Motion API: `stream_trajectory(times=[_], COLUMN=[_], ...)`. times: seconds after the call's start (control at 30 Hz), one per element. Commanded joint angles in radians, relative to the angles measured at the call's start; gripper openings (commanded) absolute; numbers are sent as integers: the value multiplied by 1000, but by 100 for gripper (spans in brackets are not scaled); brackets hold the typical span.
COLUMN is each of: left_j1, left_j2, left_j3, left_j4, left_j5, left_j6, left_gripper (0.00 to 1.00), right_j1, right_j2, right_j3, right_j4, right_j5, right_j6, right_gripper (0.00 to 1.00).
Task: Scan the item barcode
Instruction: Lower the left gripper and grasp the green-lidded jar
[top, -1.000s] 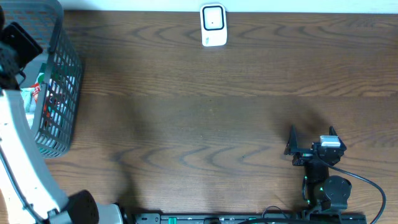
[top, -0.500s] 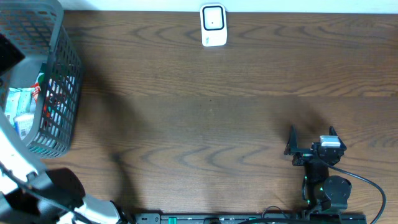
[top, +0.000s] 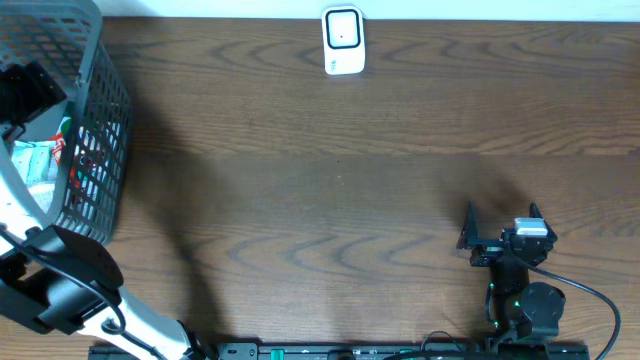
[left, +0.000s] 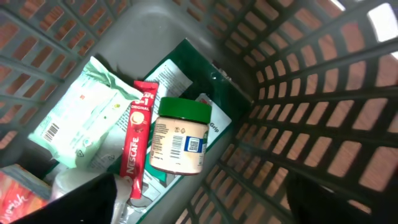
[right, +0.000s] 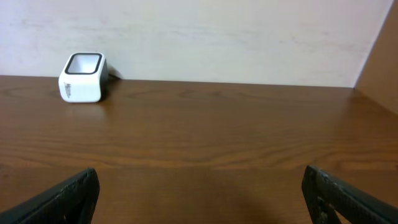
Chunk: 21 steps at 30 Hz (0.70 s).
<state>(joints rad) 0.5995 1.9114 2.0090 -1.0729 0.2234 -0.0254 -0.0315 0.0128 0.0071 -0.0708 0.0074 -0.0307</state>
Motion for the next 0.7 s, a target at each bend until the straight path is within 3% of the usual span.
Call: stream_trajectory(times=[0.0,0.03,0.07,0.17,0.2,0.27,0.3,0.37,0.47,0.67], left_j1=[10,13,17,26,26,26,26,26,26,28], left_j2=[-60,-72,-85,-123,-136,-159,-171,-182,-184,-183], left_j3=[9,9,9,9,9,9,9,9,9,9], left_j4=[-2,-2,-2,-3,-6,-7,-7,-4,-2,3], left_j5=[11,11,12,12,12,12,12,12,11,-98], left_j6=[8,-7,-27,-63,-62,-62,-62,-62,-61,-62], left_gripper=[54,20,8,7,9,47,53,58,74,80], right_j1=[-7,-7,-7,-7,-7,-7,-7,-7,-7,-7], right_j2=[1,0,1,0,1,1,0,0,0,1], right_j3=[-2,-2,-2,-2,-2,-2,-2,-2,-2,-2], right_j4=[-4,-4,-4,-4,-4,-4,-4,-4,-4,-4], right_j5=[2,2,2,2,2,2,2,2,2,2], right_j6=[-4,-4,-4,-4,-4,-4,-4,-4,-4,-4], right_gripper=[99,99,99,99,99,99,99,99,99,99])
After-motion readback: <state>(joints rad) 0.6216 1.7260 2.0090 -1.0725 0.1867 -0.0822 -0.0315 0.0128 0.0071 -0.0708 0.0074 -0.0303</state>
